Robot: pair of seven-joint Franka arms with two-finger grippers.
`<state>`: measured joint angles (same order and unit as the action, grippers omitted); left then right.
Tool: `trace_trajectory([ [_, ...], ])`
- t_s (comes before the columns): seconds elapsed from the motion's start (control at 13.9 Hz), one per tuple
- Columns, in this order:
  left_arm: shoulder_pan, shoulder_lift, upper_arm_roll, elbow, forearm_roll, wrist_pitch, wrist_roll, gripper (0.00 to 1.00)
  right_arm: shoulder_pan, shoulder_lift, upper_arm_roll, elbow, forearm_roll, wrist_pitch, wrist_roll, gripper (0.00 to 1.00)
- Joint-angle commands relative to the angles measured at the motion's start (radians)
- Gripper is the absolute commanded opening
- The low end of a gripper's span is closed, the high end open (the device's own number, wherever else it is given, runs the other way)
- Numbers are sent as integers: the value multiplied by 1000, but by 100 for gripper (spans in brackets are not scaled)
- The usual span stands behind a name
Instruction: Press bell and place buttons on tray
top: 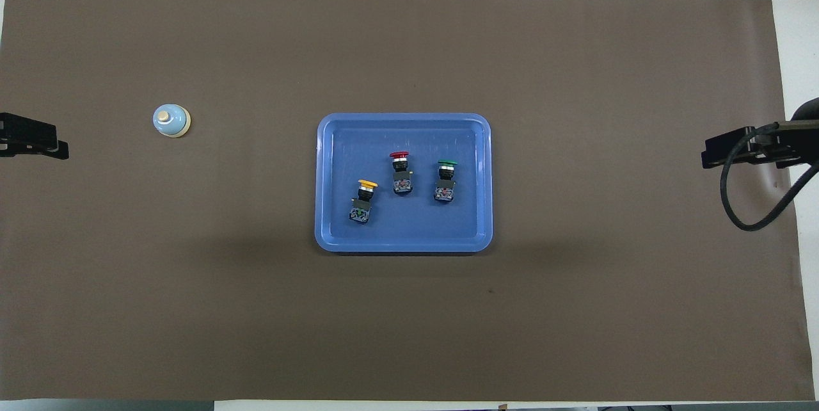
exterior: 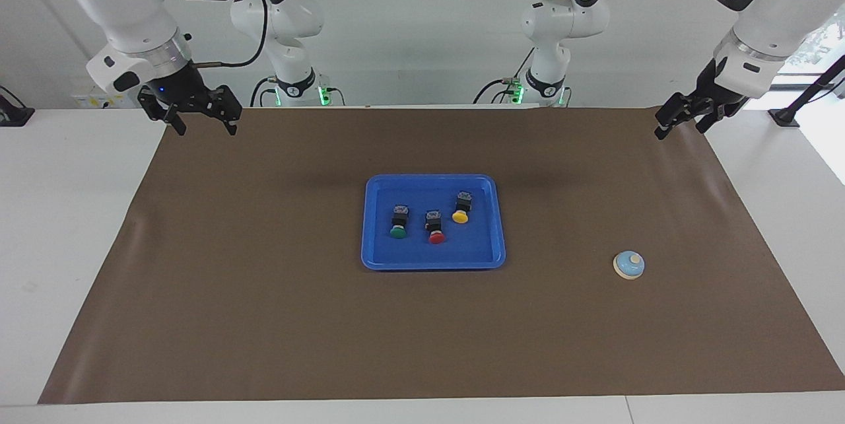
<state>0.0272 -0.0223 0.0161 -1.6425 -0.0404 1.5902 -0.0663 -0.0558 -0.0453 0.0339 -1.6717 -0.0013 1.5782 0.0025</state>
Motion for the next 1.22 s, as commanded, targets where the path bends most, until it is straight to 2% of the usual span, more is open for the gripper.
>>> trace_trajectory([
  [0.0, -3, 10, 1, 23, -12, -42, 11, 100, -16, -19, 12, -20, -3, 14, -22, 100],
  [0.22, -6, 9, -1, 20, -12, -62, 170, 100, -16, -19, 12, -19, -3, 14, -22, 100],
  [1.15, -7, 7, -7, 20, -12, -102, 171, 100, -16, -19, 12, -19, -3, 14, -22, 100],
])
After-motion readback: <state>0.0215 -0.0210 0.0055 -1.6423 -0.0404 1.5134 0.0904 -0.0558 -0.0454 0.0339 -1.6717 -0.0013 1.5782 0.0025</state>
